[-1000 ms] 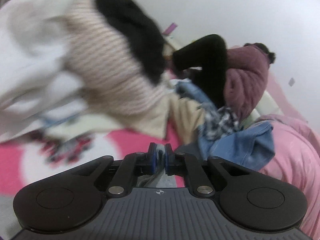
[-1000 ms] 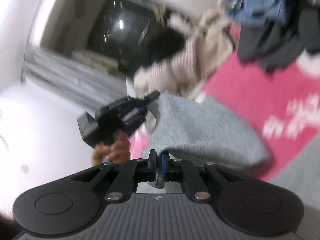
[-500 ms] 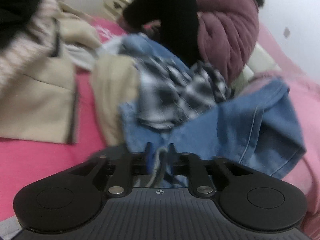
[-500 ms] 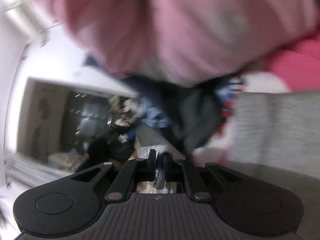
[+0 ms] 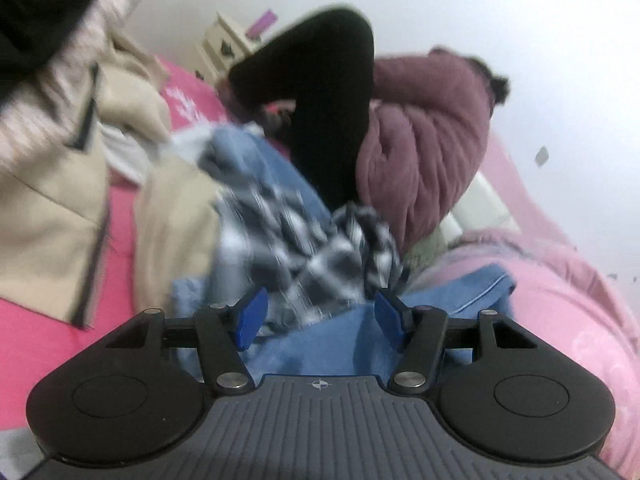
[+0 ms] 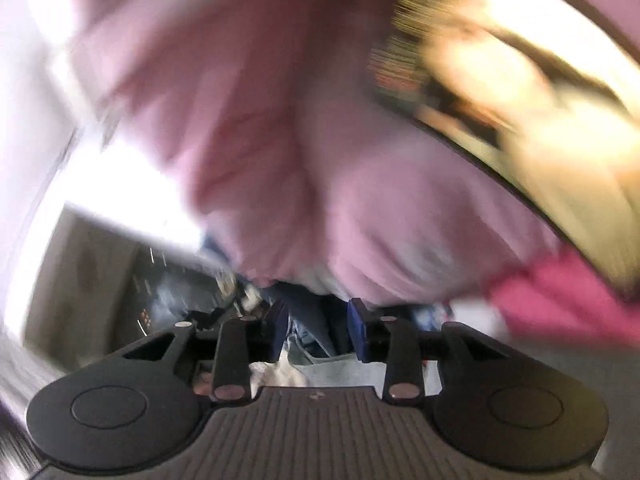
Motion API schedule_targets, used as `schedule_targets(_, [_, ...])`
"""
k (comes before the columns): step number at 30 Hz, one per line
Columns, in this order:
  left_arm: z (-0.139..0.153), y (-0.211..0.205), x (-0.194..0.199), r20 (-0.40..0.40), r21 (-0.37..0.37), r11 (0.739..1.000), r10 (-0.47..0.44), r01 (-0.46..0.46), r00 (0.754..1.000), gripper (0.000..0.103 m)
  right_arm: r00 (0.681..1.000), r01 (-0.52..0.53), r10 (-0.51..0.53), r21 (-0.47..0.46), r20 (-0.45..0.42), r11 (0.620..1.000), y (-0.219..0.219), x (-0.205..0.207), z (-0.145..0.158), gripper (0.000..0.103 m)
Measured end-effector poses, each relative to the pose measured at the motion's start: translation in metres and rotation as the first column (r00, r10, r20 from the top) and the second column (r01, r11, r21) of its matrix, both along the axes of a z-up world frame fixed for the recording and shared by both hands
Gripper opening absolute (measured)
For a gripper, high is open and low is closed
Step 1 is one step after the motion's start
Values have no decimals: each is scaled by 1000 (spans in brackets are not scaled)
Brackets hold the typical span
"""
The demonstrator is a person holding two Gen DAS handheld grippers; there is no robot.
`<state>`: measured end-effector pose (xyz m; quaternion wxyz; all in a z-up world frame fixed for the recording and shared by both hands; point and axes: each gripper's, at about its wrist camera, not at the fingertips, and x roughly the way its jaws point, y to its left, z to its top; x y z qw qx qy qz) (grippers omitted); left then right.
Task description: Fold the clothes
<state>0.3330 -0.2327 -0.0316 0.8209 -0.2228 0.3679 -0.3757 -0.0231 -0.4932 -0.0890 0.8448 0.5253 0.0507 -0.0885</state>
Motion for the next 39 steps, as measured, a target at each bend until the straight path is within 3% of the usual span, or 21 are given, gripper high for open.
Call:
schedule_targets(2, [8,22,-3,15,12,1000,28,-28,1000,59,983,-170,154,-168,-101,971,17,30,26,36])
schedule_targets(4, [14,48,-9,34,53,997,49,-51,998,59,939,-326,274,-281,-210,902,40,67,39,36])
schedule_targets(8, [13,116,-37,60,213,972,91,-102,994,59,836,-532,388,-394,-389,750,75,144,41,29])
schedule_targets(11, [8,179,-56,27,261,951,166,-168,986,59,790,-589,382,-422,-480,689,74,192,31,21])
schedule_targets(13, [5,227,-70,-5,281,935,226,-216,974,59,788,-572,265,-500,-557,650,67,212,23,17])
schedule_targets(14, [6,253,-77,-8,298,921,266,-252,964,59,790,-553,203,-530,-578,643,61,213,22,3])
schedule_targets(15, [7,279,-83,-6,315,903,308,-290,951,59,797,-535,177,-537,-578,652,54,208,24,0])
schedule_targets(17, [16,327,-98,14,345,859,398,-379,917,59,814,-504,162,-538,-558,675,44,199,33,2])
schedule_targets(18, [23,350,-104,27,363,828,449,-428,893,59,821,-501,159,-559,-548,661,46,191,39,6])
schedule_targets(22, [79,429,-128,125,420,697,590,-581,798,59,791,-592,240,-605,-563,532,79,187,53,8])
schedule_targets(24, [118,457,-142,219,431,632,619,-644,754,60,760,-636,274,-587,-589,502,88,204,49,8])
schedule_targets(26, [155,482,-157,305,438,564,639,-700,706,62,730,-665,285,-548,-621,507,89,231,39,8])
schedule_targets(28, [180,502,-173,362,449,502,653,-739,665,65,739,-636,201,-566,-643,525,81,252,30,2])
schedule_targets(31, [191,528,-201,420,493,418,654,-763,629,67,768,-568,162,-542,-620,619,60,263,32,0])
schedule_targets(32, [188,533,-208,423,513,403,649,-758,632,68,791,-537,124,-581,-600,612,65,257,39,0])
schedule_targets(33, [180,538,-216,419,537,394,643,-746,641,68,820,-497,65,-652,-569,573,75,247,48,7])
schedule_targets(35, [153,542,-225,373,591,405,629,-698,682,68,861,-446,45,-712,-506,541,87,223,72,12])
schedule_targets(37, [121,539,-230,290,632,452,615,-630,733,68,891,-412,70,-732,-449,543,95,199,99,12])
schedule_targets(39, [91,526,-235,222,653,522,560,-548,798,67,911,-385,115,-720,-395,578,98,171,129,13])
